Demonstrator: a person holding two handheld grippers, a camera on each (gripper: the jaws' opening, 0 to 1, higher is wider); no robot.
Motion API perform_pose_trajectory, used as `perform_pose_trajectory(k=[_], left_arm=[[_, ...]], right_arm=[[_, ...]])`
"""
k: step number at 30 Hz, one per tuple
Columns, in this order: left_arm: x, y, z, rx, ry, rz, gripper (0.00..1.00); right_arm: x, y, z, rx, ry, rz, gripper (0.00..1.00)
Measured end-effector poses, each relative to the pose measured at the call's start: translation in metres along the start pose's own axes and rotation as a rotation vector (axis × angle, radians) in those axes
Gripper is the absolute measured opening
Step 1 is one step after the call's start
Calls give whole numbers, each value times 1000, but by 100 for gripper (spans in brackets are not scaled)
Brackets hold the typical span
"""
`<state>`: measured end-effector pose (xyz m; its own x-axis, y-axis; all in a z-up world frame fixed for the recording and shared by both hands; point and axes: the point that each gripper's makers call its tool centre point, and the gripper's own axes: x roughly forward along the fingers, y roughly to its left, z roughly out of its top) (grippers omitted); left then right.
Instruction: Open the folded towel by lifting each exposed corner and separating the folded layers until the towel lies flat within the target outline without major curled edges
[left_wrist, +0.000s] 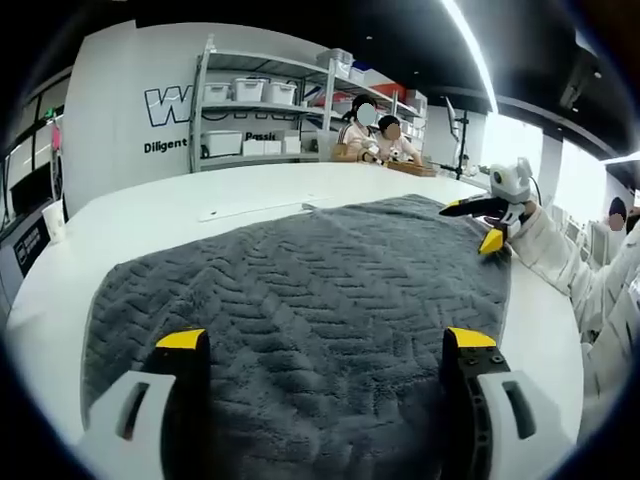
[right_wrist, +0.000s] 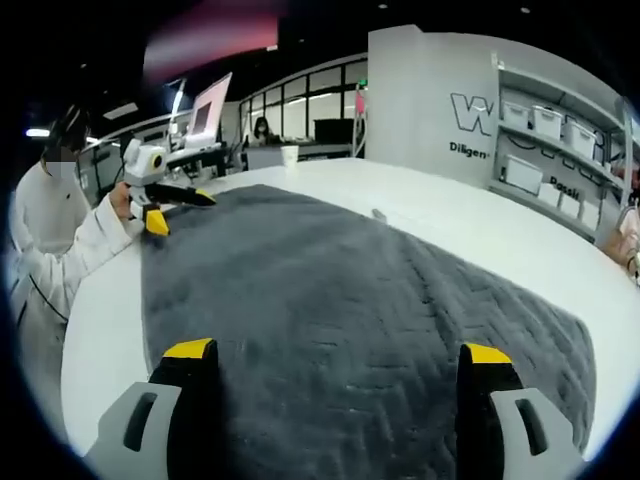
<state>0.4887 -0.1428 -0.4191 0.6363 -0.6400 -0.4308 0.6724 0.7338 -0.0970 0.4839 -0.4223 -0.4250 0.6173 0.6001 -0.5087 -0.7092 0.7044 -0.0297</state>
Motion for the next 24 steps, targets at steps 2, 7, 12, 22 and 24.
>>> perform_pose_trajectory(k=[2, 7, 12, 22, 24], left_arm=[[2, -5, 2, 14, -10, -18, 99], [7, -11, 1, 46, -3, -34, 99], [12, -10, -6, 53, 26, -24, 99], [17, -6, -21, 129, 106, 5, 99], [17, -8, -20, 120, 99, 2, 99]], right_arm=[[3, 6, 4, -5, -10, 7, 99], [14, 26, 13, -59, -34, 33, 99], [22, 36, 12, -66, -29, 67, 99], [30, 49, -5, -69, 49, 129, 98], [30, 49, -7, -55, 46, 135, 98]])
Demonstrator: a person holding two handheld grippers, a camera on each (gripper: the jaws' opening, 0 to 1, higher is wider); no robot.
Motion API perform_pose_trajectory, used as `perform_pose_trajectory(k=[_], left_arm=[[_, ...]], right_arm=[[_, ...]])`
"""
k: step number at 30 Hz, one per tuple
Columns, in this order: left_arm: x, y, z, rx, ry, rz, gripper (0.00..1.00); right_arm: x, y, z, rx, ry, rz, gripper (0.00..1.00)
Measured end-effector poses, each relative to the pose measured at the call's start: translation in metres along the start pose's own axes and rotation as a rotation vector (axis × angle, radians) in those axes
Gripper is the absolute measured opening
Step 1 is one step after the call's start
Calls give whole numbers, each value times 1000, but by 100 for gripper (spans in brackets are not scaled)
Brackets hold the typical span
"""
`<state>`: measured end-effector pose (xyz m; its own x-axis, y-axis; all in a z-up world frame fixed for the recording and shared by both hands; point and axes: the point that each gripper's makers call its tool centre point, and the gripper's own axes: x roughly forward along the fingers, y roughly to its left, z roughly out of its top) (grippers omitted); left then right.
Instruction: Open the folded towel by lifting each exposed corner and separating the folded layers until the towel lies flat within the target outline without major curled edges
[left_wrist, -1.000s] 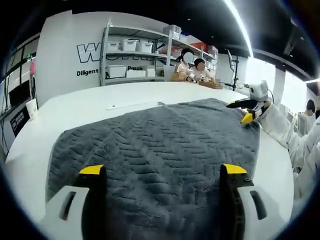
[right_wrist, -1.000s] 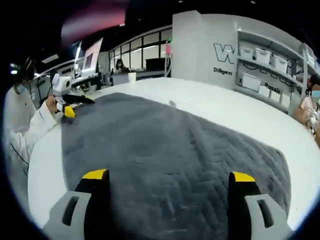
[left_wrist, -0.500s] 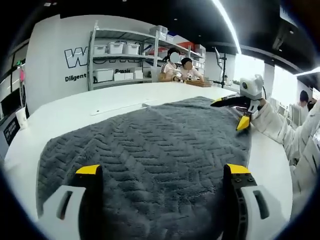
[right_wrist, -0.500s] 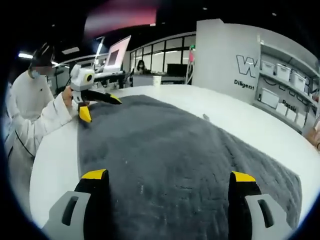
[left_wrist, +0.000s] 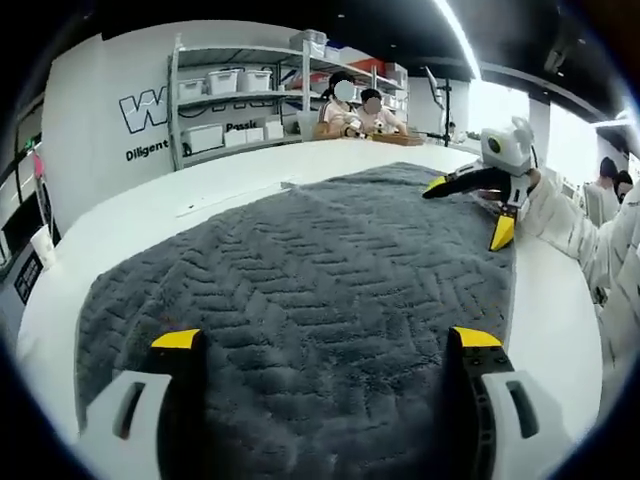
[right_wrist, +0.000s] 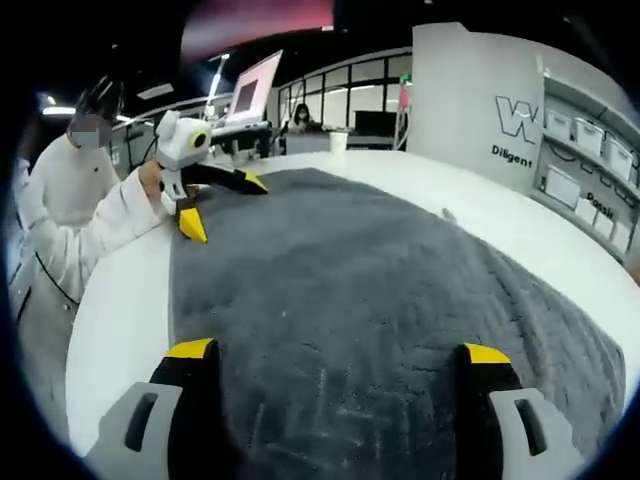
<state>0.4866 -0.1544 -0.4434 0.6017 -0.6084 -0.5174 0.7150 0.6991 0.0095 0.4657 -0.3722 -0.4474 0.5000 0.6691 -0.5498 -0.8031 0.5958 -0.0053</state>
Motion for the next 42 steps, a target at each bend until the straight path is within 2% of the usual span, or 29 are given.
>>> perform_pose_trajectory(k=[9, 42], left_arm=[[-2, 0, 0, 2, -14, 0, 99], [-6, -2, -1, 7, -42, -8, 99]], right_arm=[[-1, 3, 0, -6, -24, 17, 99], [-4, 5, -1, -21, -42, 39, 100]])
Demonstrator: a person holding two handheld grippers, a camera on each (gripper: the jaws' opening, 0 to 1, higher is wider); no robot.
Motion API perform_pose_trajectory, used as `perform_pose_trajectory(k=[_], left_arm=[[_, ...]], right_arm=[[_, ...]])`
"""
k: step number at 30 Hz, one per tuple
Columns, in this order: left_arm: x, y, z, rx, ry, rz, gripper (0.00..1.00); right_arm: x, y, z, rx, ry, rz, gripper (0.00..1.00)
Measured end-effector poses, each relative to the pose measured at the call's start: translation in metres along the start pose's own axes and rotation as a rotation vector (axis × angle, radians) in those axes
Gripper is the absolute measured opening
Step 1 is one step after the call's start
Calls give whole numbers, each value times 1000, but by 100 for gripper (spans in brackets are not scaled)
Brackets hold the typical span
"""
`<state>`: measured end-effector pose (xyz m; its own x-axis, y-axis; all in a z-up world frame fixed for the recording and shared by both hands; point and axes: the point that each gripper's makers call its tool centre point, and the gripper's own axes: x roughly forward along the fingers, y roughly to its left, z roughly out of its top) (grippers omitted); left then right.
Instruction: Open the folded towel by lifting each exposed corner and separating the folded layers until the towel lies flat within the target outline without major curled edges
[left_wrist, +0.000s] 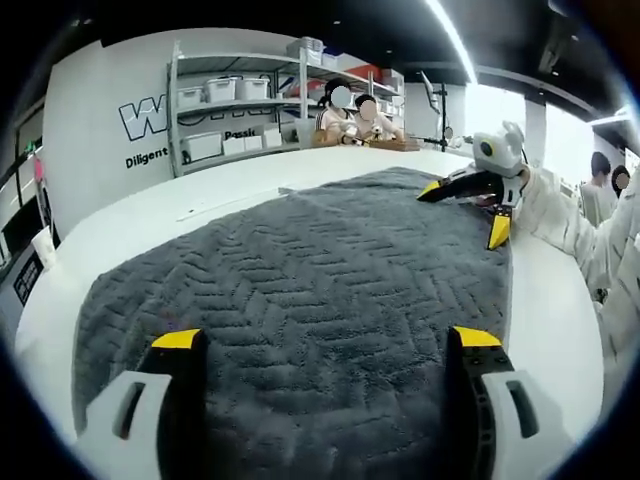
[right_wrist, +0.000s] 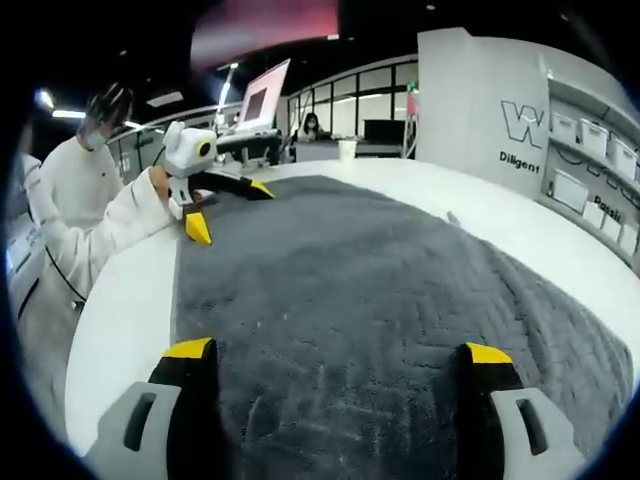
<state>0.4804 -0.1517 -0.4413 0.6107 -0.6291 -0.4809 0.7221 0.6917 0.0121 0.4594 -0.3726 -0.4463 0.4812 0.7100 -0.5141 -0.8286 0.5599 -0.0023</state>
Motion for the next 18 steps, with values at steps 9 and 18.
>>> perform_pose_trajectory(k=[9, 18], left_arm=[[1, 0, 0, 2, 3, -11, 99], [1, 2, 3, -14, 12, -10, 99]], right_arm=[[1, 0, 0, 0, 12, -3, 99], [1, 0, 0, 4, 23, -8, 99]])
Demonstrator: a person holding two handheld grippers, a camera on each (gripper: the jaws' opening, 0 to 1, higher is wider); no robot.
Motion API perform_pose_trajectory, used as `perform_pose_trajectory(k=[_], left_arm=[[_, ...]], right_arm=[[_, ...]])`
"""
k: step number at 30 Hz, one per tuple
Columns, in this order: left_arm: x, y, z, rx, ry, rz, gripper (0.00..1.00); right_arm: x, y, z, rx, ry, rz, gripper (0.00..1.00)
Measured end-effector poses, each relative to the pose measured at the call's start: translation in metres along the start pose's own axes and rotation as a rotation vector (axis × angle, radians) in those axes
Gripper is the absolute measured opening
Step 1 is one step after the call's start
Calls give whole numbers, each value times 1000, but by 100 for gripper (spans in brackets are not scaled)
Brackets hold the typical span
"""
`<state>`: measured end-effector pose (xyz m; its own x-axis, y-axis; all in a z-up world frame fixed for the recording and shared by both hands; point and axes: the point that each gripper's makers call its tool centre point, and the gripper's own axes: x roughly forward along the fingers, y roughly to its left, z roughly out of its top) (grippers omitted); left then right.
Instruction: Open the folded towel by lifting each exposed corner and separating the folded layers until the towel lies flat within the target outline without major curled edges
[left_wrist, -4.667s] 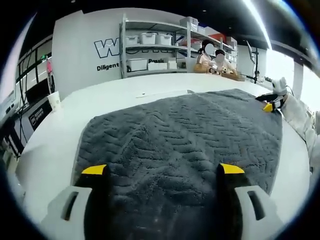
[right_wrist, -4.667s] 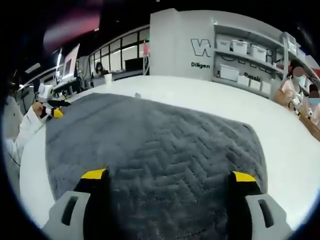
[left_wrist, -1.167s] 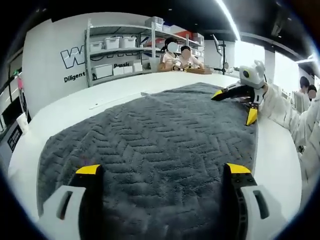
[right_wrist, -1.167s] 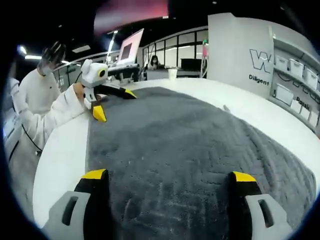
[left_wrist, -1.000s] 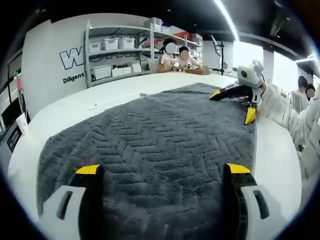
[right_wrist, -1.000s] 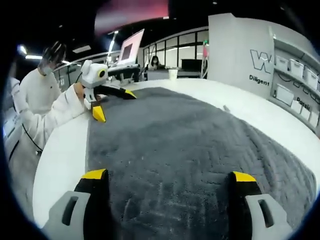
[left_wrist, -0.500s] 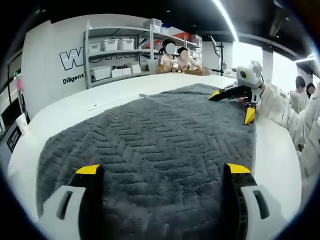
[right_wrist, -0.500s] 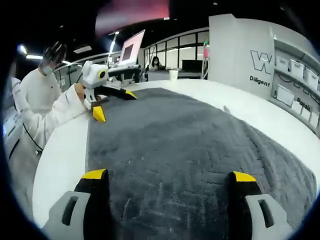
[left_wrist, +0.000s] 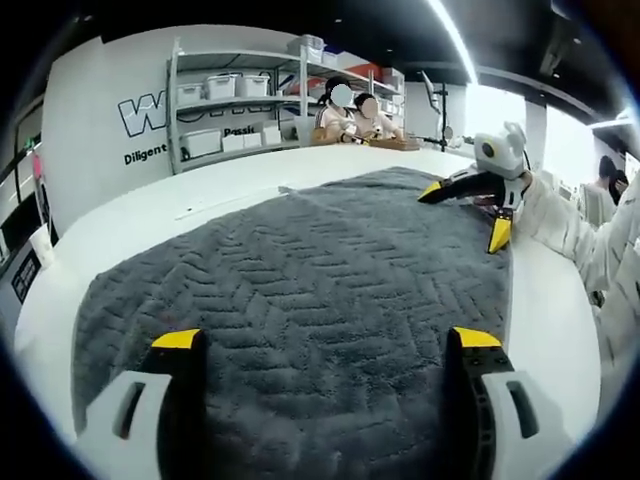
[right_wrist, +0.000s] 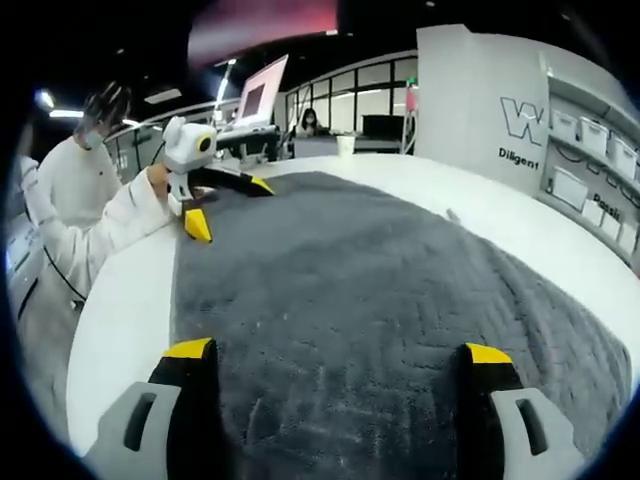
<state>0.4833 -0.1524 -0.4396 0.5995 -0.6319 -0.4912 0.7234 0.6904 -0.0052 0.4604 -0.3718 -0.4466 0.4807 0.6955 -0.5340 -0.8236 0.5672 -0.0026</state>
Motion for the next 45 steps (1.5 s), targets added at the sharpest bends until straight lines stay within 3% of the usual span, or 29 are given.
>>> perform_pose_trajectory(k=[7, 9, 12, 15, 22, 24, 28, 30, 36, 45], left_arm=[[-9, 10, 3, -10, -12, 39, 99], [-10, 8, 11, -51, -66, 39, 97], [-17, 2, 1, -27, -20, 33, 97], [-23, 6, 2, -34, -36, 58, 96], [-69, 11, 11, -17, -88, 141, 98], [-78, 19, 8, -30, -89, 192, 98], [-104, 34, -14, -99, -42, 311, 94], [-110, 39, -18, -144, -71, 339, 91], [-106, 35, -36, -213, -57, 353, 91], [-105, 35, -50, -224, -25, 370, 87]], right_arm=[[0, 0, 0, 0, -2, 0, 99], [0, 0, 0, 0, -4, 1, 99], [0, 0, 0, 0, -4, 1, 99], [0, 0, 0, 0, -5, 1, 99], [0, 0, 0, 1, -5, -2, 99], [0, 1, 0, 1, -5, -2, 99], [0, 1, 0, 3, -4, -5, 99], [1, 1, 0, 5, -4, -8, 99], [1, 0, 0, 5, -5, -9, 99], [1, -1, 1, 6, -4, -12, 99]])
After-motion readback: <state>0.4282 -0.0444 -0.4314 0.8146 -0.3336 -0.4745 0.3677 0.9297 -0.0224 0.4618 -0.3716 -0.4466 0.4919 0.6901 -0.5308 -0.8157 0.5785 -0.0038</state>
